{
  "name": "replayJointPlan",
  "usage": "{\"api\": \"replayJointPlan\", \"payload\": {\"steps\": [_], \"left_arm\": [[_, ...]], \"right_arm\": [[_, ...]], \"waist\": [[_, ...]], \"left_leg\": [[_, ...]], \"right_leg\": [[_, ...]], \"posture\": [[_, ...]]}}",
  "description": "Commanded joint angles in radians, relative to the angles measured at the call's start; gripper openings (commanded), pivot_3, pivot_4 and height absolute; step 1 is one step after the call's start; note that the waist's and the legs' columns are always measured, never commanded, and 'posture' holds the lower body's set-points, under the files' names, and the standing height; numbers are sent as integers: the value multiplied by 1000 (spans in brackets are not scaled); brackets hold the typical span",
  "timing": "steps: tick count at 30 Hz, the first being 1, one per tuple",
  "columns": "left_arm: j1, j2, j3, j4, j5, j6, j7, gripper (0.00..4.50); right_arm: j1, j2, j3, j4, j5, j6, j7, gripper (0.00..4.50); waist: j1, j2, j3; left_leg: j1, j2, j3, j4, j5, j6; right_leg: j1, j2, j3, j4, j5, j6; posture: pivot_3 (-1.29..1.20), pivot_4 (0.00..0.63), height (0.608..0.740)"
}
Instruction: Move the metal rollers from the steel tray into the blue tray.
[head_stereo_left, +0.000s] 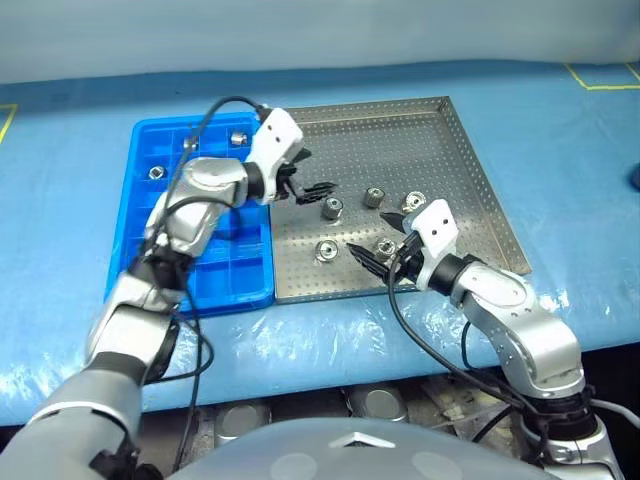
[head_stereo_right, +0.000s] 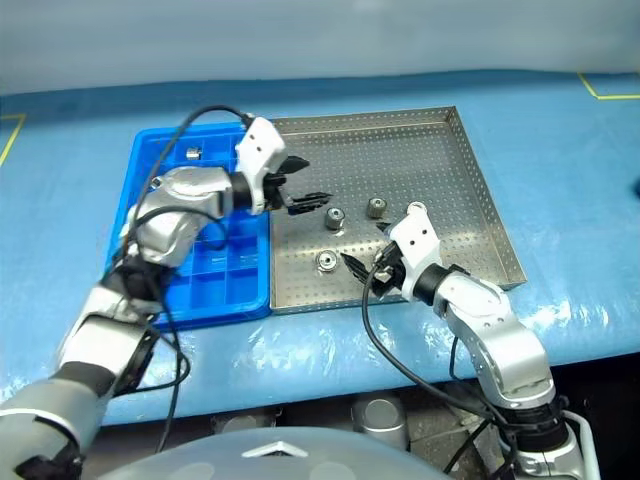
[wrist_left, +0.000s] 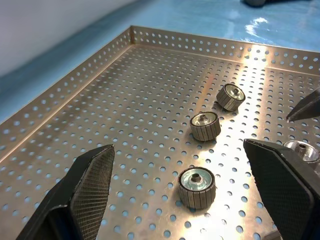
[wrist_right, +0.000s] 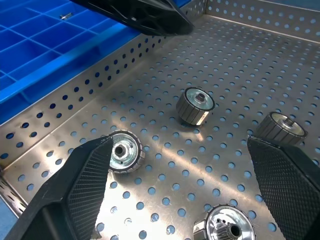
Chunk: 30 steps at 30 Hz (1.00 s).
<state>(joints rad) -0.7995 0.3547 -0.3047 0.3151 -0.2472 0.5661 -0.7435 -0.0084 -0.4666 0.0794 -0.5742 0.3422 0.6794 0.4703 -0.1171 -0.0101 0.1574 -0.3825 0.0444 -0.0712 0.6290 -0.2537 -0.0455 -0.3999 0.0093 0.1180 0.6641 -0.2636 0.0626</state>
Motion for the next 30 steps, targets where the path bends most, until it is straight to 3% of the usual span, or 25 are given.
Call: {"api": "replayJointPlan", "payload": {"steps": [1,6,11,14,21,25,30], "left_arm": [[-82,-46,-17,168,63,-76,-34,4468],[-133,-102,-44,346,138,-136,-78,4468],[-127,-111,-81,387,192,-154,-170,4468],[-114,-96,-104,384,233,-166,-199,3926],[-93,-83,-80,346,258,-161,-209,1705],[-47,-49,-24,233,221,-142,-199,1710],[118,-39,218,-124,77,-42,-55,1710]], "right_arm": [[26,9,-19,-62,-3,-24,-24,4500],[54,17,-24,-88,-5,-21,-45,4500],[62,20,-24,-100,-3,-19,-60,4500],[61,20,-27,-100,0,-19,-63,4500],[39,21,-23,-85,1,-21,-62,4500],[13,26,-3,-73,-1,-21,-55,4500],[-38,46,55,-67,-5,-21,-41,4500]], "waist": [[-10,0,0],[-34,0,0],[-55,0,0],[-66,0,0],[-69,0,0],[-69,1,0],[-61,1,0]], "left_leg": [[0,0,0,0,0,1],[-2,0,0,0,-1,2],[-2,0,0,1,-1,2],[-1,0,1,2,-1,2],[-1,0,0,2,-1,2],[-1,0,1,2,-1,2],[0,1,0,2,-1,2]], "right_leg": [[0,0,0,0,0,0],[0,0,0,-2,0,0],[0,0,0,0,-1,2],[0,0,1,0,-3,4],[0,0,1,2,-3,5],[0,0,1,2,-3,5],[0,0,1,3,-1,1]], "posture": [[-185,150,740],[-214,150,740],[-223,150,740],[-223,150,740],[-187,150,740],[-172,150,740],[-135,150,740]]}}
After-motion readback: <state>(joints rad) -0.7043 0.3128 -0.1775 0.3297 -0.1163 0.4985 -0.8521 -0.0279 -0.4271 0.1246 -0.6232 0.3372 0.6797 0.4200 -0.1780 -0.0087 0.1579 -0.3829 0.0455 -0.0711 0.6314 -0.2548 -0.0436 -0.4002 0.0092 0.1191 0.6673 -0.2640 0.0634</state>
